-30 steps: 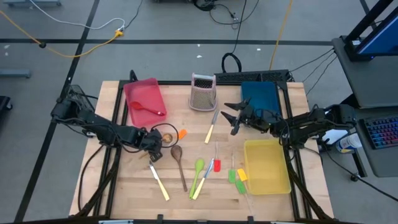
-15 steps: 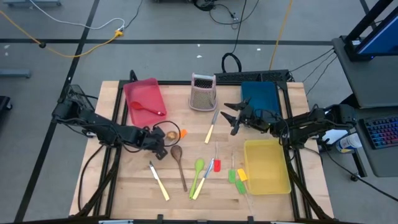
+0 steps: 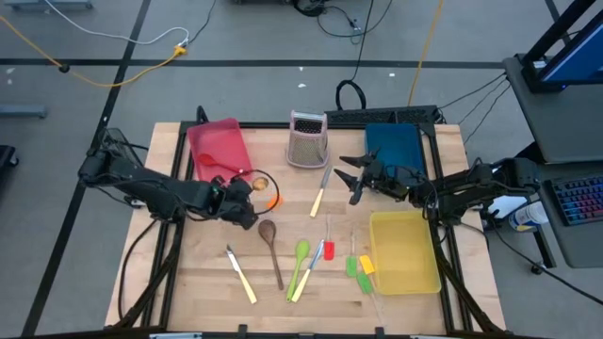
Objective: Pick & Place Kitchen Items
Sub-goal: Put the gold serving spoon into the pink bin
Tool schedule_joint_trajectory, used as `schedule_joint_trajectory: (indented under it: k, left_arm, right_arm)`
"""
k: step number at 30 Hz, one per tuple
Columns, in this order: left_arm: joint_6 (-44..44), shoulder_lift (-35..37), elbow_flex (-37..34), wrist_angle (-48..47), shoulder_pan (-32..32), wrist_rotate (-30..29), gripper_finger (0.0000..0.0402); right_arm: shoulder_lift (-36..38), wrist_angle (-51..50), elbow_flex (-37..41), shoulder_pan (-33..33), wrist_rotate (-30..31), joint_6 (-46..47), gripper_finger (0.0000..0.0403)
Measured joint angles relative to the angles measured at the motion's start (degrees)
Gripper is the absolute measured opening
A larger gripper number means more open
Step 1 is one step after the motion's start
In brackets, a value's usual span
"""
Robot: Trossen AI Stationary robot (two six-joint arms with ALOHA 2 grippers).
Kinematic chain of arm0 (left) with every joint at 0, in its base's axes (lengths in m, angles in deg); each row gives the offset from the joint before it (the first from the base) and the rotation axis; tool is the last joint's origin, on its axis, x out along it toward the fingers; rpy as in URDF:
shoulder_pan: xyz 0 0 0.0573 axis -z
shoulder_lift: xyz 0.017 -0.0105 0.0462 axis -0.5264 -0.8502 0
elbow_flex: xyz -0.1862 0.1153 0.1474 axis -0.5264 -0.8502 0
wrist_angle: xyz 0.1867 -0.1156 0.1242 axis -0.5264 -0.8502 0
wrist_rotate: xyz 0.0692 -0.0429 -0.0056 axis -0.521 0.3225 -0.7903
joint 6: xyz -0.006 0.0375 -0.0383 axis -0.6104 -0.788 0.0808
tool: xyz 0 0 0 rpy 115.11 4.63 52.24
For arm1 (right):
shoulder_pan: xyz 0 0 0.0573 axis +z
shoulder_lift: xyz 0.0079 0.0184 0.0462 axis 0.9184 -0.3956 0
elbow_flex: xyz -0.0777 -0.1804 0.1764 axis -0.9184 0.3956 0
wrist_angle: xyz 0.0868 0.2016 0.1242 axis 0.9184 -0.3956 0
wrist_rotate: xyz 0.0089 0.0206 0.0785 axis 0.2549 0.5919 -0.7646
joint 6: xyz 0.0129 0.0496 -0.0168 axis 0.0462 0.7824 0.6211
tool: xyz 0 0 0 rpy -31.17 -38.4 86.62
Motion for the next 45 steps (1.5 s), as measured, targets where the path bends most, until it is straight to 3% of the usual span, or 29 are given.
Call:
schedule_joint_trajectory:
  k: [6, 12, 19, 24, 33, 45]
  left_arm:
    - [6.32, 0.02, 3.56, -9.6, -4.55, -5.86, 0.0005]
    - [7.57, 0.04, 4.18, -14.08, -16.12, -10.86, 0.0009]
    - [1.82, -0.5, 4.16, -10.63, -33.11, -10.67, 0.0011]
    - [-4.75, -0.61, 1.07, -0.47, -41.18, -6.51, 0.0005]
    - [-8.74, -0.66, -8.74, 12.86, -47.47, -1.34, 0.0006]
    - [-8.77, -0.63, -18.43, 21.74, -48.72, 5.3, 0.0006]
  right_arm:
    - [0.0, 0.0, 0.0, 0.0, -0.02, -1.12, 0.0196]
    - [0.0, 0.0, 0.0, 0.0, -0.02, -2.21, 0.0196]
    - [0.02, -1.75, 0.0, 0.0, 0.02, -2.21, 0.0196]
    - [0.02, -5.53, 0.0, 0.0, -0.01, -1.66, 0.0196]
    - [0.02, -6.03, 0.0, 0.0, 0.0, -3.58, 0.0196]
    - [0.02, -3.41, 0.0, 0.0, 0.02, -4.65, 0.0196]
